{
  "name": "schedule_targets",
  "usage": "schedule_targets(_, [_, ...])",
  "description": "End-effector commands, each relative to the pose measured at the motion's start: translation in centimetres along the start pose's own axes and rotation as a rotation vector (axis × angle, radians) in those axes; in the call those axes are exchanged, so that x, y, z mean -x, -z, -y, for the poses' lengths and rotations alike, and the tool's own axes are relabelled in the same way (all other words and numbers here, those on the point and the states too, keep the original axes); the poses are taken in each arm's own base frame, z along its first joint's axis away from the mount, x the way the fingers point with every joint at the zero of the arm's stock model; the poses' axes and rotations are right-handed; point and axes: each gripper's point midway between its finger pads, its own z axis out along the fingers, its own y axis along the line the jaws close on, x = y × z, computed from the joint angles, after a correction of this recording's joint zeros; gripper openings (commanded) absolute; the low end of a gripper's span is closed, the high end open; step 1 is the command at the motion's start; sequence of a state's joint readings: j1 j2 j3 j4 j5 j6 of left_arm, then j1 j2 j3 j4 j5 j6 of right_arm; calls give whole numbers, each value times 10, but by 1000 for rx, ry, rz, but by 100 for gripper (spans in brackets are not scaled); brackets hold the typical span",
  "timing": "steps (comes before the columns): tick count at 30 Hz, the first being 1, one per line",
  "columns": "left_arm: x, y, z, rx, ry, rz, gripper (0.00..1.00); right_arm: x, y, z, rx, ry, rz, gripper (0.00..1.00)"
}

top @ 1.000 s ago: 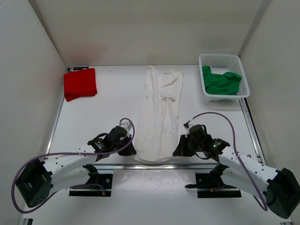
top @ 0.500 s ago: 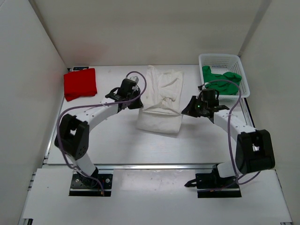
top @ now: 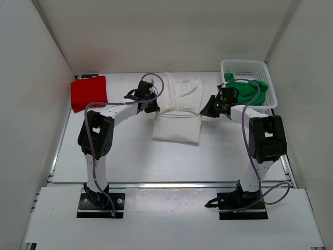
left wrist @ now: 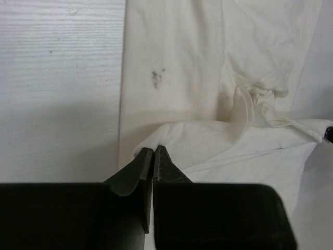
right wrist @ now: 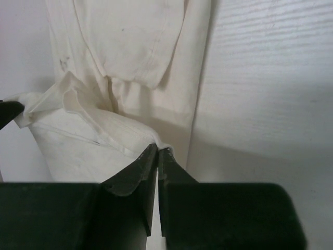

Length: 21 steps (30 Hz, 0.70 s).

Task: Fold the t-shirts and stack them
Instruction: Fold the folded rectangular tshirt in 1/3 of the way

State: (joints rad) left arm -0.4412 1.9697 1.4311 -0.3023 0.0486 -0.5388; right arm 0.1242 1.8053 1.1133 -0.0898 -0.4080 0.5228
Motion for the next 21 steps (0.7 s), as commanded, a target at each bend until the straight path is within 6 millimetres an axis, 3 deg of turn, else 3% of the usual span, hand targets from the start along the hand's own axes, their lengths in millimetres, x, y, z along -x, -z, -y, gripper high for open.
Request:
schedule_targets(1, [39,4,21,-58,5,98,12,41,4,-14,22,53,104,4])
schedule_targets(5, [59,5,19,-63,58,137,29,57,16,-28,36,76,157,18])
schedule_targets(6, [62,6,9,-41,82,143,36,57,18,-26,33,72,157,21])
schedule_targets(7, [68,16,16,-60,101,167,46,61,26,-35,44,88,180,27])
schedule_targets(8, [67,17,7,-58,124,174,53,61,35,-37,42,94,196,30])
schedule_targets(9, [75,30,19,-102,125,212,64,55,35,-34,20,92,198,32])
schedule_targets(10, [75,40,19,-106,126,241,64,47,44,-41,35,103,206,33])
schedule_targets(11, [63,42,18,-101,117,231,61,48,52,-46,36,111,236,33])
schedule_targets(12, [51,47,25,-121,98,224,57,32,55,-54,64,121,224,30])
schedule_targets(13, [48,55,28,-139,87,231,54,15,50,-54,74,124,200,21])
schedule_targets(14, [24,51,28,-140,86,194,53,10,50,-58,87,124,203,12])
schedule_targets(15, [19,58,41,-177,76,205,49,-12,46,-64,102,142,166,8])
schedule_targets(16, [3,56,36,-174,73,187,47,-27,41,-64,102,153,132,1])
schedule_targets(17, [-21,51,34,-164,61,142,47,-33,39,-65,97,162,126,0])
schedule_targets(19, [-44,41,37,-166,36,112,46,-63,29,-63,80,193,57,0])
schedule_targets(21, [-67,29,23,-138,46,43,45,-76,23,-56,67,193,24,0])
